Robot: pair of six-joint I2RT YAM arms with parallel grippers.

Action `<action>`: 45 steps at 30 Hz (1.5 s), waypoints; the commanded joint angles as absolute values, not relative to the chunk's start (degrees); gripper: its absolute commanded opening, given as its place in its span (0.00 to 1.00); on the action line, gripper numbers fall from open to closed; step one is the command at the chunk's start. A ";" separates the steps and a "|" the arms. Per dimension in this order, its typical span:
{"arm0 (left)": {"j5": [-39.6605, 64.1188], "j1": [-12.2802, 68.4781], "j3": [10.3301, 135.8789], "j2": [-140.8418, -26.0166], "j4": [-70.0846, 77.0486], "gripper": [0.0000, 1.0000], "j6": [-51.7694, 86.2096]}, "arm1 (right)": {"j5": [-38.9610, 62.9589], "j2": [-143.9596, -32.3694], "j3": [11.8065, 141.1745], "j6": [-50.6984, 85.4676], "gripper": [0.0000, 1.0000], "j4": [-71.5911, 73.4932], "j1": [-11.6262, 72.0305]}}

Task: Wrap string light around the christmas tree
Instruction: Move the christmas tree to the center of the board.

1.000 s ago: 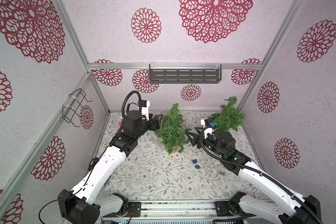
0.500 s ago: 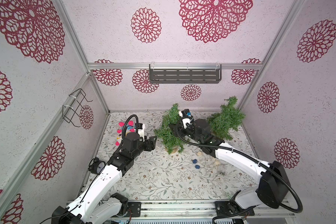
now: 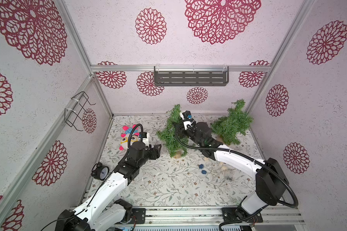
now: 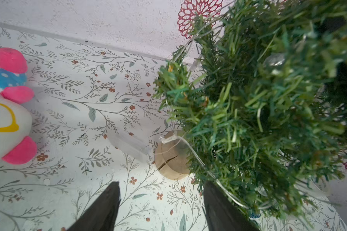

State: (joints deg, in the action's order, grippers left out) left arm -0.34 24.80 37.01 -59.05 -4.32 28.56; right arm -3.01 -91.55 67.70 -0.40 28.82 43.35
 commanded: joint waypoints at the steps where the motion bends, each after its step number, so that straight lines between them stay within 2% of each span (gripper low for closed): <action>1: 0.74 24.69 36.12 -60.43 -0.99 0.68 28.71 | -2.77 -91.85 69.15 -0.98 0.39 32.57 43.68; 9: 0.73 25.14 35.42 -61.65 -0.36 0.68 28.54 | -2.08 -90.00 67.15 -1.41 0.20 35.11 43.86; 15: -0.02 25.16 35.75 -62.30 0.09 0.67 28.22 | -3.45 -91.05 65.80 -5.26 0.13 41.86 43.78; 25: -2.88 25.05 36.39 -62.95 -0.17 0.67 26.41 | -4.74 -99.87 72.00 -4.64 0.02 51.77 42.42; 36: -5.56 24.79 35.82 -61.30 -2.31 0.67 25.90 | -4.71 -110.98 83.39 -0.27 0.00 52.78 40.28; 42: -5.76 24.61 35.41 -59.76 -2.68 0.67 25.86 | -4.14 -112.58 82.74 0.92 0.00 51.54 39.90; 45: -5.25 24.56 35.55 -60.12 -2.14 0.67 25.92 | -3.77 -111.90 81.79 1.48 0.08 50.34 39.81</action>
State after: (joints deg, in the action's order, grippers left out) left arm -5.08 24.84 35.81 -60.53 -2.42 26.37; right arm -3.31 -112.88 81.93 0.14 48.66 40.29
